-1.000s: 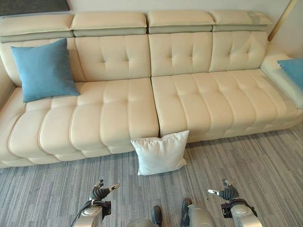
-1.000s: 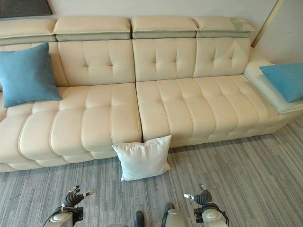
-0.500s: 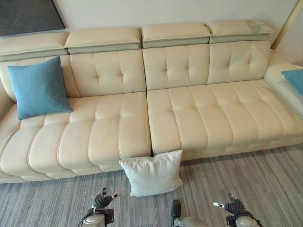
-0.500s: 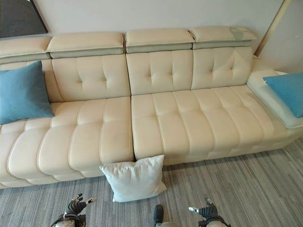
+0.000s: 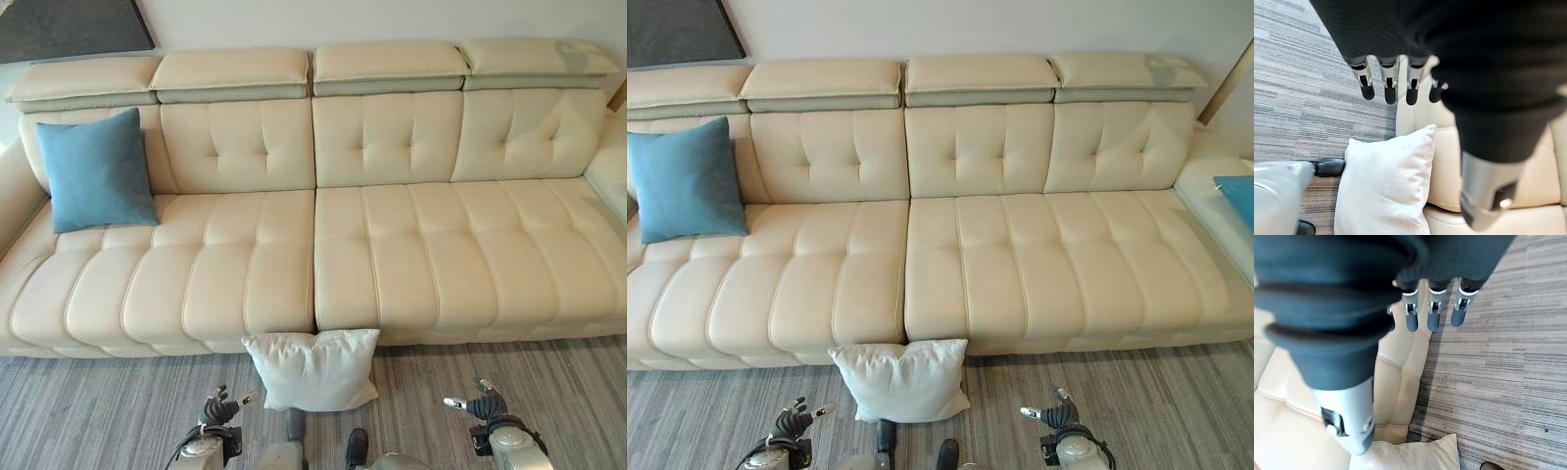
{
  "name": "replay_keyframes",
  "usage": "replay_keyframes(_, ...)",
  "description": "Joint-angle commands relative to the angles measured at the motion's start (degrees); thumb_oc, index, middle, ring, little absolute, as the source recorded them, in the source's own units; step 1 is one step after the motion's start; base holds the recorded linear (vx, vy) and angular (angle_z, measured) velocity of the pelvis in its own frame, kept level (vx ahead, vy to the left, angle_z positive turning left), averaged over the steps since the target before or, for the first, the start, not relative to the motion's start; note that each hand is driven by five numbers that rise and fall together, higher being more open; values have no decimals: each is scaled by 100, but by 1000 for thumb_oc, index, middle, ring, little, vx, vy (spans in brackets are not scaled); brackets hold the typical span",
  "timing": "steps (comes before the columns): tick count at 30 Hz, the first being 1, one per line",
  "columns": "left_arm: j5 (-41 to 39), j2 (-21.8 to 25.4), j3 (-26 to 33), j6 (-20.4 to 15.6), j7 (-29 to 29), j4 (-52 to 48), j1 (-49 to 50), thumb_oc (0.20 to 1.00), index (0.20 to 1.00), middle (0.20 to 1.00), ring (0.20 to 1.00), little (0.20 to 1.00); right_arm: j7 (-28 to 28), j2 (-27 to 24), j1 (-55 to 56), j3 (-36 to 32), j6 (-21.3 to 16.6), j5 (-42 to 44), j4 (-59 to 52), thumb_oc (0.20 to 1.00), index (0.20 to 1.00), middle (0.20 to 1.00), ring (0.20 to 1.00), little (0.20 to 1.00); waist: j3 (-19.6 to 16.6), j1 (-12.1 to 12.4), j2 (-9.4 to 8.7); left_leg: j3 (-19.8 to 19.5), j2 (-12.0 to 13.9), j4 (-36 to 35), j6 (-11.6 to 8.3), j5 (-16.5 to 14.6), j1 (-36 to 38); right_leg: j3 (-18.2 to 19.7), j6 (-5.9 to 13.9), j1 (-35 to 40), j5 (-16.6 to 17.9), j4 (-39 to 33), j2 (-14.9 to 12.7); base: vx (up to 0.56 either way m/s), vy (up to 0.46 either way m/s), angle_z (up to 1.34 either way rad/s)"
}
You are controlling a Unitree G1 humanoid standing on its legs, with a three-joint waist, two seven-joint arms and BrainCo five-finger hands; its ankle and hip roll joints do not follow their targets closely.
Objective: Pick up all the scattered cushions and arrange them neatly on the sofa.
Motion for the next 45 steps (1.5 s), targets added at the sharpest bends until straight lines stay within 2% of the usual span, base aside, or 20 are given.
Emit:
replay_keyframes(1, 149, 247, -194, -148, 54, -28, -52, 1000, 1000, 1000, 1000, 1000, -8, -28, -17, 2, -56, -90, -129, 1000, 1000, 1000, 1000, 1000, -223, 47, -10, 199, -227, 15, 43, -343, 234, 264, 604, 321, -648, 155, -551, 177, 262, -19)
replay_keyframes(3, 115, 275, -187, -130, 80, -9, -71, 1000, 1000, 1000, 1000, 1000, -10, 25, -52, 59, -37, -146, -70, 1000, 1000, 1000, 1000, 1000, -209, 71, -27, 259, -272, 15, 146, -476, 348, 332, 687, 238, -705, 486, -639, 142, 270, -20)
replay_keyframes(6, 96, 329, -149, -89, 108, -45, -77, 1000, 1000, 1000, 1000, 1000, 41, 113, -80, 124, -33, -164, -117, 1000, 1000, 1000, 1000, 1000, -86, 89, -24, 346, -298, 15, 296, -623, 474, 437, 832, -304, -670, 1619, -752, 44, 212, -9)
replay_keyframes(7, 96, 329, -148, -88, 108, -44, -78, 1000, 1000, 1000, 1000, 1000, 41, 113, -82, 124, -33, -164, -117, 1000, 1000, 1000, 1000, 1000, -92, 99, -28, 357, -302, 15, 298, -623, 466, 451, 834, -335, -687, 1660, -760, -32, 192, -10)
replay_keyframes(8, 92, 375, -97, -105, 132, 20, -95, 1000, 1000, 1000, 1000, 1000, 52, 133, -139, 149, -34, -184, -153, 1000, 1000, 1000, 1000, 1000, 55, 97, -18, 442, -325, 15, 387, -662, 523, 489, 955, -759, -389, 2389, -873, -40, 172, -23)
replay_keyframes(10, 77, 397, -67, -116, 135, 8, -92, 1000, 1000, 1000, 1000, 1000, 47, 175, -146, 176, -27, -222, -190, 1000, 1000, 1000, 1000, 1000, 111, 82, 10, 466, -315, 15, 385, -710, 553, 593, 952, -1043, -385, 2675, -856, 0, 134, -25)
replay_keyframes(11, 80, 408, -64, -131, 128, -9, -84, 1000, 1000, 1000, 1000, 1000, 50, 184, -148, 190, -25, -235, -175, 1000, 1000, 1000, 1000, 1000, 114, 84, 17, 463, -306, 15, 372, -714, 566, 629, 919, -1111, -440, 2525, -797, 60, 20, -5)
replay_keyframes(12, 31, 388, -28, -143, 116, 42, -109, 1000, 1000, 1000, 1000, 1000, 43, 182, -160, 183, -18, -220, -140, 1000, 1000, 1000, 1000, 1000, 105, 117, 28, 469, -278, 15, 336, -719, 565, 600, 879, -1089, -443, 2055, -721, 65, -16, -1)
replay_keyframes(14, -9, 393, -6, -156, 114, 75, -136, 1000, 1000, 1000, 1000, 1000, 26, 181, -190, 191, -9, -189, -103, 1000, 1000, 1000, 1000, 1000, 106, 143, -6, 487, -287, 15, 296, -693, 548, 554, 861, -1001, -267, 1149, -700, 54, -69, -7)
replay_keyframes(17, -181, 314, 88, -160, 145, 253, -120, 1000, 1000, 1000, 1000, 1000, 18, 209, -183, 268, -3, -227, -43, 1000, 1000, 1000, 1000, 1000, 28, 152, -73, 469, -257, 15, 239, -686, 561, 631, 857, -734, -156, 460, -631, 111, -114, 0)
replay_keyframes(23, -229, 146, 6, -148, 140, 697, -179, 1000, 1000, 1000, 1000, 1000, -17, 241, -145, 313, -40, -113, 110, 1000, 1000, 1000, 1000, 1000, -79, 112, -61, 375, -245, 15, 179, -709, 611, 447, 784, -299, -179, 67, -577, 122, -89, 14)
replay_keyframes(31, -74, 19, -140, -166, 266, 1930, -624, 1000, 1000, 1000, 1000, 1000, -150, 317, -527, 481, -68, 91, 1289, 1000, 1000, 1000, 1000, 1000, 2, 70, -26, 222, -211, 15, 123, -714, 507, 261, 723, -227, -305, 5, -560, 66, -34, 15)
replay_keyframes(33, -104, 36, -158, -194, 346, 2218, -828, 1000, 1000, 1000, 1000, 1000, -235, 296, -773, 481, -102, 214, 1574, 1000, 1000, 1000, 1000, 1000, 137, 79, -10, 175, -207, 15, 136, -669, 314, 248, 704, -408, -306, 48, -565, -81, -8, 14)
replay_keyframes(35, -320, 105, -199, -329, 476, 2482, -1264, 1000, 1000, 1000, 1000, 1000, -441, 238, -1313, 365, -206, 599, 1945, 1000, 1000, 1000, 1000, 1000, 496, 112, 51, 140, -213, 15, 184, -453, -203, 288, 645, -1116, -333, 435, -601, -220, 9, 12)
replay_keyframes(36, -404, 153, -206, -378, 533, 2488, -1411, 1000, 1000, 1000, 1000, 1000, -521, 223, -1480, 294, -245, 787, 2023, 1000, 1000, 1000, 1000, 1000, 634, 116, 57, 113, -221, 229, 204, -474, -511, 308, 619, -1395, -335, 608, -632, -314, 19, 12)
replay_keyframes(37, -614, 253, -189, -485, 649, 2569, -1714, 1000, 1000, 1000, 1000, 1000, -688, 207, -1831, 182, -349, 1139, 2172, 1000, 1000, 1000, 1000, 1000, 773, 120, 60, 72, -265, 787, 235, -558, -1363, 361, 568, -2168, -343, 1068, -695, -287, 3, 15)
replay_keyframes(39, -726, 409, -250, -570, 762, 2630, -2071, 1000, 1000, 1000, 1000, 1000, -846, 77, -2237, 329, -423, 1081, 2232, 1000, 1000, 1000, 1000, 1000, 884, 129, 50, 47, -276, 1193, 251, -623, -2036, 374, 533, -2777, -338, 1371, -720, -166, -4, 18)
replay_keyframes(42, -726, 504, -341, -593, 859, 2737, -2420, 1000, 1000, 1000, 1000, 1000, -931, 1, -2561, 407, -443, 1111, 2276, 1000, 1000, 1000, 1000, 1000, 905, 116, 49, 34, -273, 1412, 258, -639, -2552, 400, 515, -3270, -344, 1550, -742, -55, 26, 5)
replay_keyframes(44, -667, 737, -544, -647, 1044, 2830, -3039, 1000, 1000, 1000, 1000, 1000, -1166, -132, -3165, 553, -551, 1137, 2237, 1000, 1000, 1000, 1000, 1000, 1159, 82, 49, 38, -249, 1740, 246, -667, -3279, 420, 509, -4034, -387, 1940, -796, -74, 41, -3)
replay_keyframes(45, -667, 738, -543, -647, 1043, 2832, -3044, 1000, 1000, 1000, 1000, 1000, -1165, -132, -3171, 553, -553, 1138, 2241, 1000, 1000, 1000, 1000, 1000, 1148, 82, 48, 38, -249, 1753, 247, -671, -3302, 422, 508, -4056, -391, 1953, -797, -62, 26, 1)
